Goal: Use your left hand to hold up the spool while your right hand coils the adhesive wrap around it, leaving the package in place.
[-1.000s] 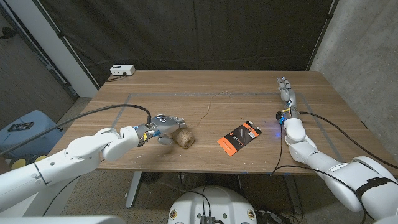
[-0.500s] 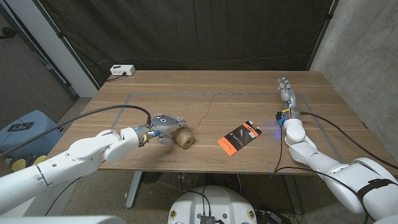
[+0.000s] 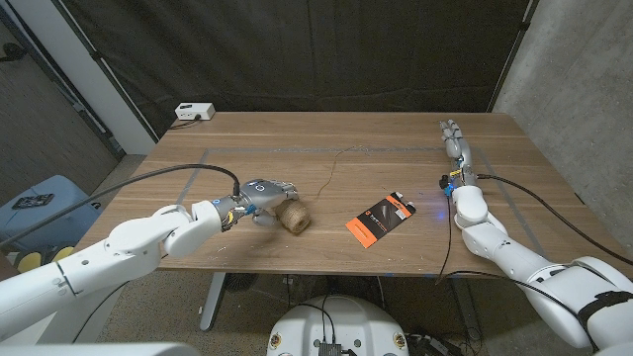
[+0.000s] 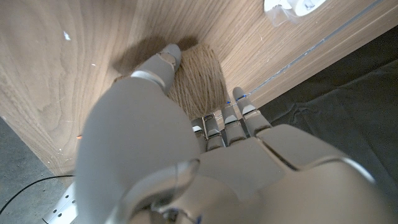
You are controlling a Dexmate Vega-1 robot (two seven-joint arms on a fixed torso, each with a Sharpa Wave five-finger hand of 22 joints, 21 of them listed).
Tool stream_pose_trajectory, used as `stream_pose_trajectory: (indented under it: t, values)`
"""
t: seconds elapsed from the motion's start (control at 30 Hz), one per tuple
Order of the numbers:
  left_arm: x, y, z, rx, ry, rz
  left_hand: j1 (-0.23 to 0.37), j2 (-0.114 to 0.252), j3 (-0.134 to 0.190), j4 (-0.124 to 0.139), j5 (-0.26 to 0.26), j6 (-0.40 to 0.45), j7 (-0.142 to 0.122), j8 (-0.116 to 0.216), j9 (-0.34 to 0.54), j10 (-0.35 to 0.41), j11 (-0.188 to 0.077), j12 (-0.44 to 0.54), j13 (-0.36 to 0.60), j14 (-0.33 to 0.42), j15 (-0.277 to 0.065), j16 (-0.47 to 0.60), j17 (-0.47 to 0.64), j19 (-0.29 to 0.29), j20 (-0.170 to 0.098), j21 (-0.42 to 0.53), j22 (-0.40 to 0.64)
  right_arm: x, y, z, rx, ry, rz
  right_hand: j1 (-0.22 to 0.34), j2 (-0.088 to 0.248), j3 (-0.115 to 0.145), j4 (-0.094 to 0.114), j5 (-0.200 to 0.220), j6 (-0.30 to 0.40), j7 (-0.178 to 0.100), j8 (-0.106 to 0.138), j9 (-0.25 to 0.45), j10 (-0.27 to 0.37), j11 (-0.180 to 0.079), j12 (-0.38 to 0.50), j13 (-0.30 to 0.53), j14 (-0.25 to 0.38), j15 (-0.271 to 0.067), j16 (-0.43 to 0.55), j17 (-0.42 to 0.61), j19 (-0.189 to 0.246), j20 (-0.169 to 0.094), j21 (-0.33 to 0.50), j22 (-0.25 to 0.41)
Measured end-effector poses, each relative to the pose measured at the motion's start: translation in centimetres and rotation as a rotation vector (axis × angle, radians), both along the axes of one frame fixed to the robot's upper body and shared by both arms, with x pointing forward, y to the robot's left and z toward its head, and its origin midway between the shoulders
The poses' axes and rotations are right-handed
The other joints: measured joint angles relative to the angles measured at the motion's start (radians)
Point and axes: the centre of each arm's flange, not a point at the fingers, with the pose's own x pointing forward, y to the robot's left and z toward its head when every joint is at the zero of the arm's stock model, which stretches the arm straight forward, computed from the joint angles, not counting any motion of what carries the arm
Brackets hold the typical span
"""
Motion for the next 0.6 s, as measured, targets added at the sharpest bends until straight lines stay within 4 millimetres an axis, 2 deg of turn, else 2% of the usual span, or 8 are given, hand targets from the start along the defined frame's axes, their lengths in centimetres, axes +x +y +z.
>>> stream_pose_trajectory:
  t: [0.6]
  values:
    - [-0.9,-1.0,1.8,-0.017,-0.013,-0.028,0.015,0.0,-0.007,0.004,-0.003,0.0,0.0,0.011,0.0,0.0,0.0,0.006,0.008,0.0,0.0,0.01,0.014,0.0,0.0,0.0,0.0,-1.0,-0.1,0.8,-0.028,0.02,0.0,0.0,0.0,0.0,0.0,0.0,0.0,0.0,0.0,0.0,0.0,0.0,0.0,0.0,0.002,0.002,0.0,0.0,0.0,0.0,0.0,0.0]
